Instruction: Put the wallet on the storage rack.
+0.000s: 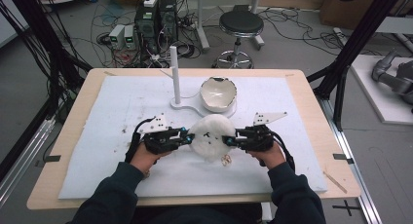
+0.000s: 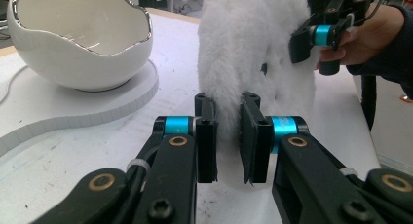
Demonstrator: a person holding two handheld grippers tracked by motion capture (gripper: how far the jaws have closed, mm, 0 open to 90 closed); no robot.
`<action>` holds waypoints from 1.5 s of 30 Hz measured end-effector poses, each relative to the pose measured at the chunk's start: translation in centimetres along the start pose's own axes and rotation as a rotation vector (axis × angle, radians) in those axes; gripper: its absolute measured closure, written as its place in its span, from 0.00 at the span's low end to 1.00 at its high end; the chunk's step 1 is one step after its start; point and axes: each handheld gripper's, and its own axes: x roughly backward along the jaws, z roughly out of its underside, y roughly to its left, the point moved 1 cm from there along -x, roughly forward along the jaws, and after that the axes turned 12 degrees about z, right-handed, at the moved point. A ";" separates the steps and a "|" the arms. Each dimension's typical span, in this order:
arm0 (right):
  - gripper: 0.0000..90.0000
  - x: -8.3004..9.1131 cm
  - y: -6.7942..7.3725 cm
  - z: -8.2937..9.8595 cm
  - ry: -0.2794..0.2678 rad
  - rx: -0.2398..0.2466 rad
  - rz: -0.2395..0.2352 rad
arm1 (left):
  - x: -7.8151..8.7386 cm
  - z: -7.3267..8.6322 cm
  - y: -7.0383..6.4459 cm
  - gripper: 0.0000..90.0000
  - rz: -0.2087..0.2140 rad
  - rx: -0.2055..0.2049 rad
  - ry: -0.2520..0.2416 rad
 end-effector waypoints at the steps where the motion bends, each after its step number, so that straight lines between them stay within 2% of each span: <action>1: 0.73 0.0 0.0 0.0 0.000 0.000 0.000 | 0.0 0.0 0.0 0.87 0.000 0.000 0.000; 5: 0.77 0.0 0.0 -0.1 -0.006 0.003 0.004 | -0.2 0.1 -0.1 0.87 0.007 -0.001 0.014; 6: 0.81 0.2 0.1 -0.2 -0.011 0.026 0.016 | -0.3 0.1 -0.1 0.86 0.008 0.000 0.024; 8: 0.83 0.3 0.3 -0.4 -0.018 0.058 0.046 | -0.4 0.2 0.0 0.82 -0.017 0.006 0.034; 9: 0.83 0.4 0.4 -0.5 -0.022 0.072 0.059 | -0.3 0.2 0.1 0.77 -0.042 0.028 0.032; 10: 0.83 0.6 0.6 -0.8 -0.020 0.096 0.086 | -0.2 0.2 0.3 0.69 -0.062 0.041 0.030; 11: 0.84 0.7 0.8 -1.0 -0.022 0.117 0.107 | 0.1 0.2 0.6 0.62 -0.100 0.065 0.025; 12: 0.84 0.9 1.0 -1.5 -0.016 0.150 0.138 | 0.3 0.1 0.8 0.56 -0.115 0.077 0.016; 14: 0.84 1.1 1.5 -2.3 -0.018 0.199 0.169 | 1.3 0.0 1.3 0.53 -0.164 0.091 -0.008; 15: 0.84 1.2 1.6 -2.6 -0.015 0.216 0.178 | 1.3 0.0 1.3 0.50 -0.164 0.091 -0.008; 16: 0.84 1.2 1.8 -3.1 -0.013 0.238 0.188 | 2.5 -0.1 1.8 0.47 -0.202 0.108 -0.036; 17: 0.84 1.2 1.8 -3.1 -0.013 0.238 0.188 | 2.5 -0.1 1.8 0.45 -0.202 0.108 -0.036; 18: 0.84 1.2 1.7 -3.9 -0.009 0.254 0.207 | 3.8 -0.3 2.2 0.43 -0.235 0.119 -0.070; 19: 0.84 1.1 1.6 -4.1 -0.009 0.256 0.216 | 4.8 -0.4 2.5 0.41 -0.251 0.126 -0.091; 22: 0.84 1.1 0.8 -5.1 -0.016 0.246 0.243 | 6.9 -0.4 3.2 0.31 -0.306 0.135 -0.141; 23: 0.84 1.1 0.6 -5.4 -0.015 0.241 0.246 | 6.9 -0.4 3.2 0.30 -0.306 0.135 -0.141; 24: 0.84 1.2 0.2 -5.7 -0.016 0.238 0.264 | 8.5 -0.2 3.8 0.29 -0.345 0.145 -0.170; 27: 0.84 1.5 -0.7 -6.8 -0.037 0.228 0.304 | 10.6 0.4 4.7 0.29 -0.405 0.179 -0.191; 29: 0.84 1.7 -1.3 -7.6 -0.045 0.234 0.338 | 10.9 0.5 4.9 0.29 -0.414 0.187 -0.195; 30: 0.84 1.9 -1.6 -8.2 -0.058 0.236 0.356 | 11.6 0.9 5.2 0.29 -0.435 0.199 -0.201; 33: 0.84 2.2 -2.2 -9.2 -0.069 0.236 0.372 | 11.9 1.2 5.4 0.29 -0.443 0.207 -0.199; 34: 0.84 2.3 -2.7 -10.3 -0.068 0.250 0.389 | 12.1 1.3 5.6 0.29 -0.451 0.219 -0.203; 35: 0.84 2.3 -2.7 -10.3 -0.068 0.250 0.389 | 12.1 1.3 5.6 0.29 -0.451 0.219 -0.203; 36: 0.84 2.2 -3.1 -11.5 -0.061 0.275 0.407 | 12.1 1.4 5.6 0.29 -0.451 0.223 -0.201; 38: 0.84 2.0 -3.5 -12.6 -0.047 0.299 0.414 | 12.1 1.5 5.8 0.29 -0.449 0.229 -0.204; 41: 0.83 1.4 -3.9 -13.9 -0.020 0.327 0.424 | 12.2 1.7 5.9 0.29 -0.452 0.239 -0.200; 42: 0.83 1.1 -4.1 -14.4 -0.013 0.354 0.438 | 12.2 1.7 5.9 0.29 -0.450 0.242 -0.200; 45: 0.83 0.4 -4.5 -15.5 0.008 0.388 0.461 | 12.1 1.7 5.9 0.29 -0.440 0.242 -0.206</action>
